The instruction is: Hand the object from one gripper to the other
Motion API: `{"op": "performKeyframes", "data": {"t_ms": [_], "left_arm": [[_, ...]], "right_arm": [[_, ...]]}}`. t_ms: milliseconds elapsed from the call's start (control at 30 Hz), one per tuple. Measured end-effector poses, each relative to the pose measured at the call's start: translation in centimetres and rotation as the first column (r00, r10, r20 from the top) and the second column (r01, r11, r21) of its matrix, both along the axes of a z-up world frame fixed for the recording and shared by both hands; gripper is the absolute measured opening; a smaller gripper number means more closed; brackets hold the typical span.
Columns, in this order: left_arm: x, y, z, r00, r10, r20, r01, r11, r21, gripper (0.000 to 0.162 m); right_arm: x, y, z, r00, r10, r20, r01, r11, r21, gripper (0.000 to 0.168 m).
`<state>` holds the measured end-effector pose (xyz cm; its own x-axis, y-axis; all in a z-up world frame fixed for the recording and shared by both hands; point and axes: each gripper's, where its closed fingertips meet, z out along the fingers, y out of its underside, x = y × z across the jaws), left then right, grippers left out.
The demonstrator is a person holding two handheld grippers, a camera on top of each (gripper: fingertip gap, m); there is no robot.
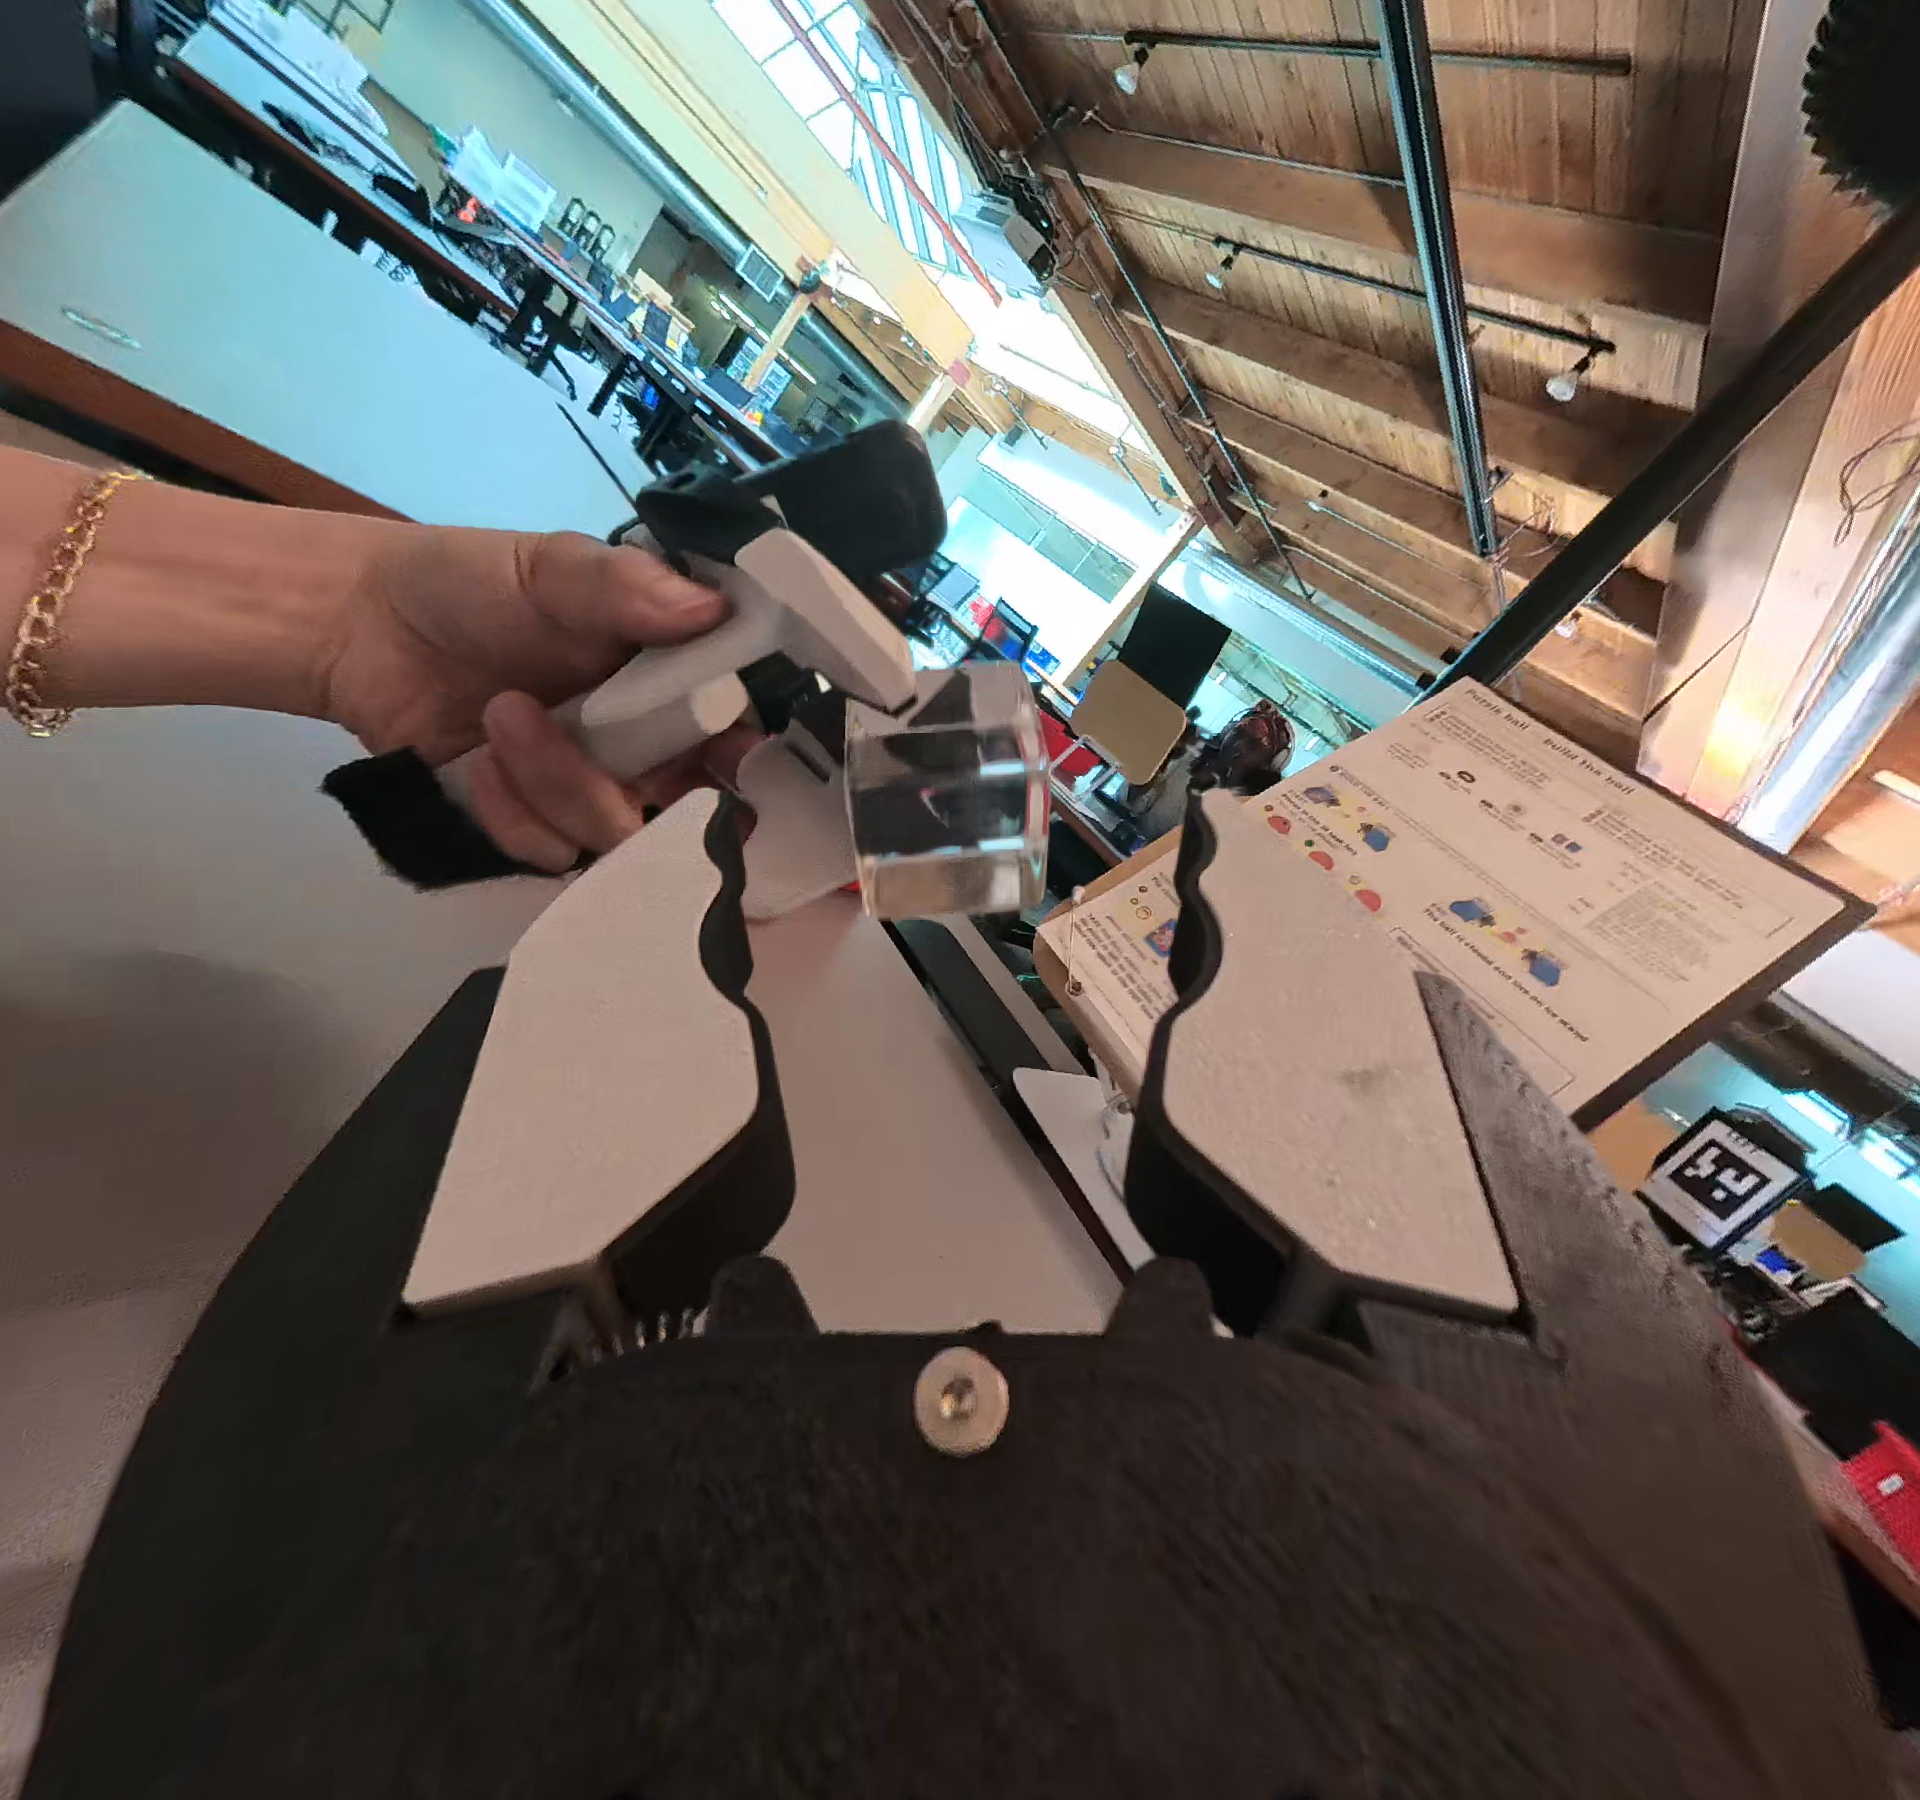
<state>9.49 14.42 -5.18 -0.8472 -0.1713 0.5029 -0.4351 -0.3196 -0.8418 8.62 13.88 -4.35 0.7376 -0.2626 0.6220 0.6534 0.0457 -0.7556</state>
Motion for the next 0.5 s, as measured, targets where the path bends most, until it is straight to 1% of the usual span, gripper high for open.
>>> {"op": "performKeyframes", "data": {"t_ms": [67, 200, 233, 300, 367, 400, 500], "left_arm": [[-0.3, -1.3, -0.3, 1.0, -0.026, -0.012, 0.026, 1.0, -0.005, 0.047], [-1.0, -2.4, -0.2, 0.998, -0.059, -0.021, 0.059, 0.998, -0.036, 0.047], [-1.1, -2.6, -0.3, 0.998, -0.063, -0.026, 0.062, 0.998, -0.032, 0.047], [-1.1, -2.8, -0.5, 0.998, -0.052, -0.04, 0.051, 0.998, -0.037, 0.047], [-1.0, -2.7, -0.6, 0.998, -0.048, -0.051, 0.045, 0.997, -0.056, 0.047], [-1.0, -2.7, -0.7, 0.997, -0.046, -0.054, 0.042, 0.997, -0.064, 0.047], [-0.8, -2.3, -1.2, 0.997, -0.028, -0.068, 0.023, 0.997, -0.075, 0.048]], "right_arm": [[-0.1, -0.5, -0.3, 1.0, 0.006, 0.021, -0.006, 1.0, -0.019, 0.074], [0.0, -0.9, -1.1, 0.998, 0.009, 0.057, -0.007, 0.999, -0.045, 0.059], [0.0, -0.9, -1.1, 0.998, 0.015, 0.06, -0.013, 0.999, -0.039, 0.055], [0.0, -0.5, -1.6, 0.998, 0.022, 0.062, -0.019, 0.999, -0.05, 0.054], [0.0, -0.4, -1.8, 0.996, 0.022, 0.085, -0.019, 0.999, -0.037, 0.044], [0.1, -0.3, -1.9, 0.996, 0.026, 0.087, -0.023, 0.999, -0.035, 0.043], [0.3, 0.0, -2.5, 0.998, 0.054, 0.013, -0.053, 0.997, -0.061, 0.043]]}}
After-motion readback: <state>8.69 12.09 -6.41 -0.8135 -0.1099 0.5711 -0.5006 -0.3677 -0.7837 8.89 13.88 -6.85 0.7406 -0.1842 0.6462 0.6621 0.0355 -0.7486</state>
